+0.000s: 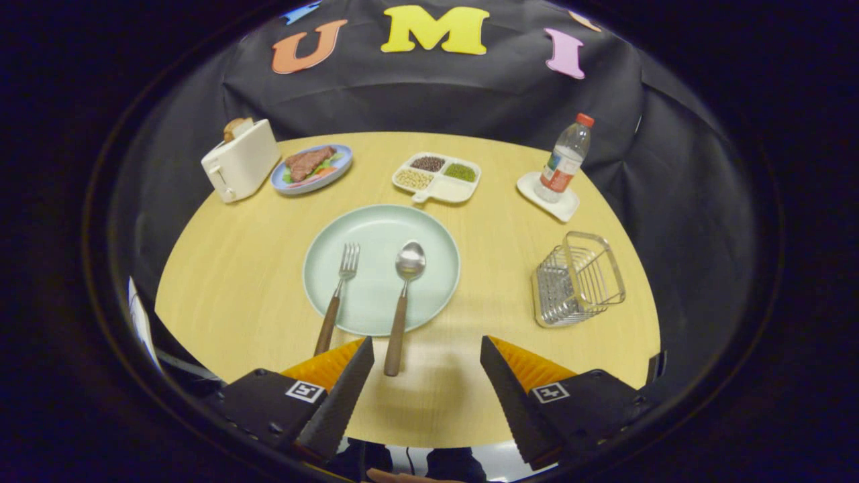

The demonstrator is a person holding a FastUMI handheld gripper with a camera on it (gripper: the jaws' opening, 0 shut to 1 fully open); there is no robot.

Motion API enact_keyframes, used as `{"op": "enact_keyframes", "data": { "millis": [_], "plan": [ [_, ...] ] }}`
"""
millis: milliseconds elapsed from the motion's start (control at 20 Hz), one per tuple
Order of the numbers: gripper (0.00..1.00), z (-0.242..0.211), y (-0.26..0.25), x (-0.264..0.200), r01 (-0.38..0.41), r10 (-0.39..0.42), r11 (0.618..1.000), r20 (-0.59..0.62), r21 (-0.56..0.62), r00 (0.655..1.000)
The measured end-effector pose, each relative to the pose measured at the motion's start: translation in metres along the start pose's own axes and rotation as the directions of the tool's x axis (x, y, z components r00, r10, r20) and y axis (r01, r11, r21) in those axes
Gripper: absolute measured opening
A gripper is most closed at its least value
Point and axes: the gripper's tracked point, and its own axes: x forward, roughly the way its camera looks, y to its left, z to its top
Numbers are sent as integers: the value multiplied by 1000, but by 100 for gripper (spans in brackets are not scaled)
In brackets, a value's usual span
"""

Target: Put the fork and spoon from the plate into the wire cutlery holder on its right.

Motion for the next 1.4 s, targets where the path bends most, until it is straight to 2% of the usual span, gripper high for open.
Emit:
{"op": "enact_keyframes", "data": {
  "millis": [400, 550, 700, 750, 950, 1000, 1050, 1150, 1200, 1250, 1300, 1400],
  "plan": [
    [95, -23, 15, 38, -34, 31, 999, -179, -14, 983],
    [90, -21, 14, 55, -30, 23, 999, -228, -26, 973],
    [76, -23, 16, 68, -28, 18, 999, -262, -34, 965],
    [73, -23, 16, 70, -27, 16, 999, -271, -35, 962],
    [38, -23, 11, 74, -12, 10, 1000, -275, -3, 961],
    [26, -23, 9, 72, -8, 6, 1000, -270, -4, 963],
    [19, -22, 10, 72, -20, 17, 1000, -258, -9, 966],
    [15, -21, 10, 66, -43, 35, 999, -243, -26, 969],
    [10, -19, 9, 64, -53, 45, 998, -219, -29, 975],
    [10, -18, 7, 62, -58, 51, 998, -207, -27, 977],
    [4, -15, 10, 56, -76, 72, 997, -193, -9, 979],
    [4, -9, 8, 48, -92, 94, 996, -155, 17, 983]
  ]
}}
